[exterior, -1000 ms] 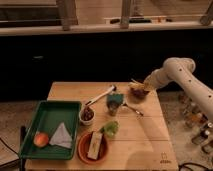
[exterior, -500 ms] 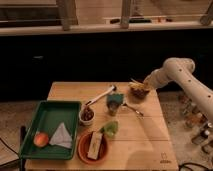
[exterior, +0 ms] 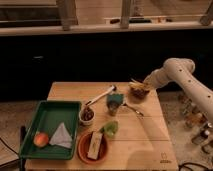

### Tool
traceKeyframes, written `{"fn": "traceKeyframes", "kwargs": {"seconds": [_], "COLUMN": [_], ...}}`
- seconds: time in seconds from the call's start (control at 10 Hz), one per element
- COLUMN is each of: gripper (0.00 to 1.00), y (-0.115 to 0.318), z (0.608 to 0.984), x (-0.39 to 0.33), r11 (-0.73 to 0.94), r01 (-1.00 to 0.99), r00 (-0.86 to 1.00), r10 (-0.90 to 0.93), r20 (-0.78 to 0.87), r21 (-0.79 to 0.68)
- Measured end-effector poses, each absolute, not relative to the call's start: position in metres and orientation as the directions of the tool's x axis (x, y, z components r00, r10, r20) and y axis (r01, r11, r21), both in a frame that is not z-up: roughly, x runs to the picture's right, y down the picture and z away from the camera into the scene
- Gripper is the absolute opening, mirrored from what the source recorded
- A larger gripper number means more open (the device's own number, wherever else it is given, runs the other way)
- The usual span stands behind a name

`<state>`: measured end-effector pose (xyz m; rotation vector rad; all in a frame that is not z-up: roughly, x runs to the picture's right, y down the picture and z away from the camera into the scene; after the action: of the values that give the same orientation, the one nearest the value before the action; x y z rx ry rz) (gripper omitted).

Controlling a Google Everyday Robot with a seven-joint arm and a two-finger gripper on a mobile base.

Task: Place banana in purple bowl

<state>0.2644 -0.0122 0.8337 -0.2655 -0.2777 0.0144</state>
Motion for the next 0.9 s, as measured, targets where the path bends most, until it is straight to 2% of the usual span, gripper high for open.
{"fn": "traceKeyframes", "kwargs": {"seconds": [0.9], "gripper": [0.0], "y": [-0.015], "z": [0.852], "x": [0.274], "r11": [0.966], "r01": [-0.056], "r00": [0.976], "r10": [0.106], "r20": [0.19], "r21": [-0.251]}}
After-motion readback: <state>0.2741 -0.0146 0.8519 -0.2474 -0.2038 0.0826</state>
